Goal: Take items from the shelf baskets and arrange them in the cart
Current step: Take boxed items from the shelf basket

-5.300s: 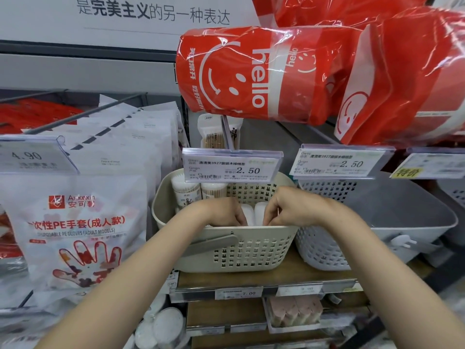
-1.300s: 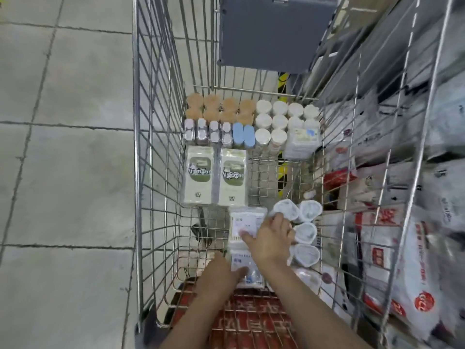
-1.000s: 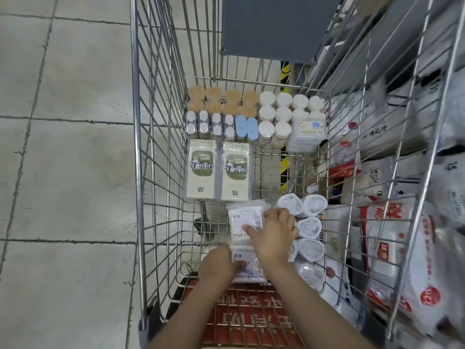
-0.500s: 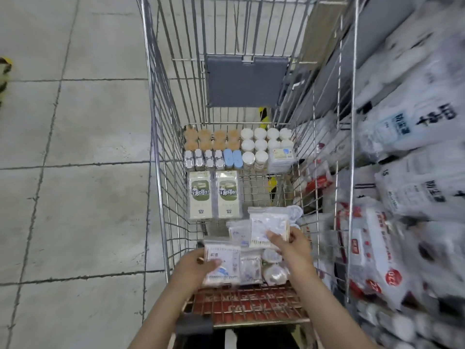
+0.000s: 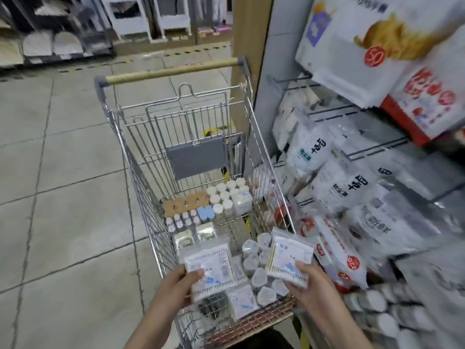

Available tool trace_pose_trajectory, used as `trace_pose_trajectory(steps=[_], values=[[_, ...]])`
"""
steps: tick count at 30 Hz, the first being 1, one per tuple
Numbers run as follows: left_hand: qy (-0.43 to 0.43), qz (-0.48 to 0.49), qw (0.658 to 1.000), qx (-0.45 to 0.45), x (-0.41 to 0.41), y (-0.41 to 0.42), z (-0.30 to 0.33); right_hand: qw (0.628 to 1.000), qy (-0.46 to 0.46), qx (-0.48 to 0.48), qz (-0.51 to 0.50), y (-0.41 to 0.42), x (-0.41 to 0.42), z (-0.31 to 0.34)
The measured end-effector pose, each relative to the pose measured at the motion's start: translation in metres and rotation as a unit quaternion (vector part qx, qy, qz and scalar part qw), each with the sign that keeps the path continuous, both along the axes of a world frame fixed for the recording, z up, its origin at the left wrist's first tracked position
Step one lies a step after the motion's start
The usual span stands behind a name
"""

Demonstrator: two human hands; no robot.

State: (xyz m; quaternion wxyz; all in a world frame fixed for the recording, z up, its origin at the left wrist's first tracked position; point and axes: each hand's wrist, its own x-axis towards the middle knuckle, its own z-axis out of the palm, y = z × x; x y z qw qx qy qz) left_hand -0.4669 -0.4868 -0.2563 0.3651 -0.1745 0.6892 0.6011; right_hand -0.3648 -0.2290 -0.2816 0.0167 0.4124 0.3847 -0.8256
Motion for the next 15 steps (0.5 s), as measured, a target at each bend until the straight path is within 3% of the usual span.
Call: trace_pose_trajectory(steps=[9, 15], values=[[0.049, -0.073, 0.995, 0.039, 0.015, 0.051, 0.062, 0.978, 0.019, -0.038, -0.205, 0.005, 0.081, 0.057], [0.086, -0.148, 0.982, 0.086, 0.053, 0.094, 0.097, 0.957, 0.056, 0.012, -0.286, 0.016, 0.165, 0.092]])
